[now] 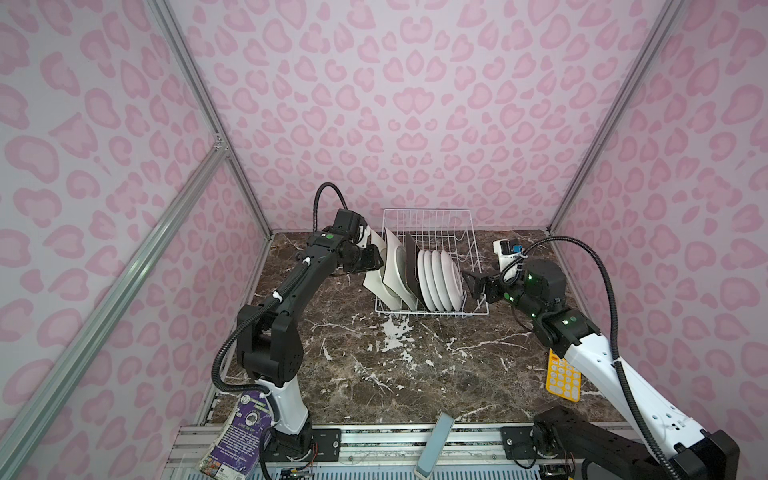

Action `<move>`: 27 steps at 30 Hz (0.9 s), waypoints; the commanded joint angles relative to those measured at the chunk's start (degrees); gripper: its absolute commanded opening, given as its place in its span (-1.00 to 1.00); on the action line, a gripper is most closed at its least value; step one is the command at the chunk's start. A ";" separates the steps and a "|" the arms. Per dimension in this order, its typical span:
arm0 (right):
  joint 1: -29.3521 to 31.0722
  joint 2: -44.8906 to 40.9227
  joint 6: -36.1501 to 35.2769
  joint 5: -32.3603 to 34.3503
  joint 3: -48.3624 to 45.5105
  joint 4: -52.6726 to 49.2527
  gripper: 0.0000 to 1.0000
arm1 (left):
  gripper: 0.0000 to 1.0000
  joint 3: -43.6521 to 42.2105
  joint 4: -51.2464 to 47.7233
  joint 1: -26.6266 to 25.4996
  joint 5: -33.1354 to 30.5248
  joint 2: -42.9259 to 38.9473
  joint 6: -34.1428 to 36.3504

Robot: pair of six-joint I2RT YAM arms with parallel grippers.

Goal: Unload the plates from the dish rack
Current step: 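Close the left gripper on the square white plate's rim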

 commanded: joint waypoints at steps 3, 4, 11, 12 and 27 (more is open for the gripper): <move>0.14 -0.17 -0.83 0.75 -0.45 0.53 0.99 | -0.12 -0.10 0.15 0.00 0.53 0.69 -0.65; 0.16 -0.23 -0.82 0.89 -0.57 0.52 0.99 | -0.12 -0.10 0.10 -0.04 0.54 0.78 -0.72; 0.17 -0.18 -1.09 1.51 -1.75 1.50 0.99 | -0.38 -0.20 0.50 -0.18 0.75 1.23 -1.64; 0.18 -0.06 -0.92 1.48 -1.78 1.43 0.99 | -0.39 -0.35 0.92 -0.10 0.55 1.07 -1.96; 0.19 -2.69 -1.39 3.15 -3.32 2.80 0.99 | -0.92 -3.84 4.87 -0.22 3.15 -0.24 -7.59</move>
